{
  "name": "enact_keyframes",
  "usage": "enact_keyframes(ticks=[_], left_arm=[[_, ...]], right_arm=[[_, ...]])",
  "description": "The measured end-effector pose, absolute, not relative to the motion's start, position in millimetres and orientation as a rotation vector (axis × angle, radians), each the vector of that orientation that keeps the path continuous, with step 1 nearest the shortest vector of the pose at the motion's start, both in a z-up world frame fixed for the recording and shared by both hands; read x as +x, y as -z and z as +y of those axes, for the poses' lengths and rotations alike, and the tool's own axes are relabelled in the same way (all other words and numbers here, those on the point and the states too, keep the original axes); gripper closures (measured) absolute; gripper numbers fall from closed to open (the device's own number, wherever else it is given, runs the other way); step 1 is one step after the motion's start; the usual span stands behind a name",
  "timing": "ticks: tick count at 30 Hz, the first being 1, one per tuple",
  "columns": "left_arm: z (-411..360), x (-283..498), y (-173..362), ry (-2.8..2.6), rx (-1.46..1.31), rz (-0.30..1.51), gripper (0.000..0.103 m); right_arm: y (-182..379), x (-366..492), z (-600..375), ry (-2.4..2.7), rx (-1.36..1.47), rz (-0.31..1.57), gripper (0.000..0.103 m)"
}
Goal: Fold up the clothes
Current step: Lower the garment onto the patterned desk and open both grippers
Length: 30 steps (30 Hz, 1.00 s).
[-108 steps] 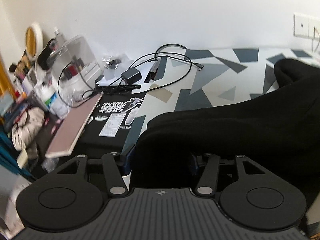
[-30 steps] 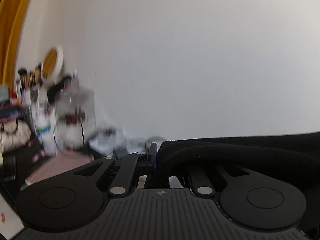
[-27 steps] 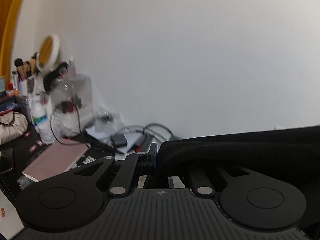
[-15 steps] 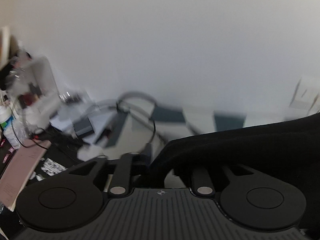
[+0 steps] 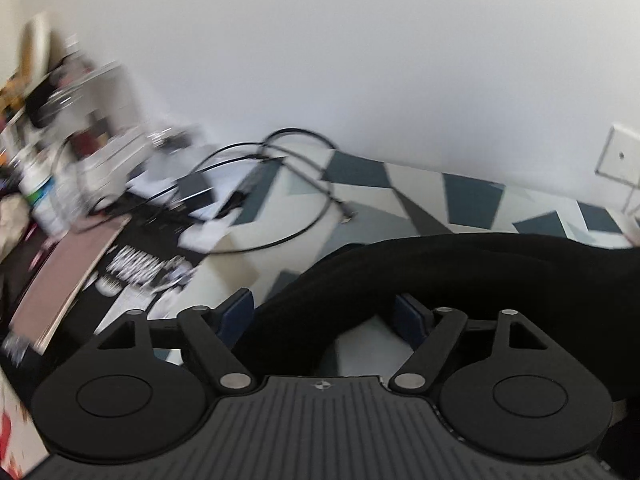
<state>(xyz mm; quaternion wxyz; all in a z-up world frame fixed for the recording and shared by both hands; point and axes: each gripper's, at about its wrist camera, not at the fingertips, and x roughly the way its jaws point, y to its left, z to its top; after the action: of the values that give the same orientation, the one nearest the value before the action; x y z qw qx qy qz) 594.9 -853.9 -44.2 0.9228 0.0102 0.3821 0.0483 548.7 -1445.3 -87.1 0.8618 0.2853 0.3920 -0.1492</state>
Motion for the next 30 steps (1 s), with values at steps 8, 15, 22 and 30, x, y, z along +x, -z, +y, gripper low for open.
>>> enact_keyframes(ticks=[8, 15, 22, 30], left_arm=[[-784.8, 554.1, 29.9, -0.253, -0.151, 0.798, 0.024], [-768.9, 560.6, 81.1, -0.135, -0.166, 0.898, 0.023], [-776.5, 599.3, 139.1, -0.186, 0.161, 0.892, 0.023], [-762.3, 670.4, 118.0, -0.152, 0.247, 0.742, 0.043]], right_arm=[[22.1, 524.6, -1427.6, 0.053, 0.62, 0.819, 0.038], [-15.2, 513.2, -1360.5, -0.177, 0.423, 0.784, 0.037], [31.3, 530.4, -1214.9, -0.329, 0.066, 0.937, 0.037], [71.2, 547.2, -1093.9, -0.417, -0.208, 1.027, 0.031]])
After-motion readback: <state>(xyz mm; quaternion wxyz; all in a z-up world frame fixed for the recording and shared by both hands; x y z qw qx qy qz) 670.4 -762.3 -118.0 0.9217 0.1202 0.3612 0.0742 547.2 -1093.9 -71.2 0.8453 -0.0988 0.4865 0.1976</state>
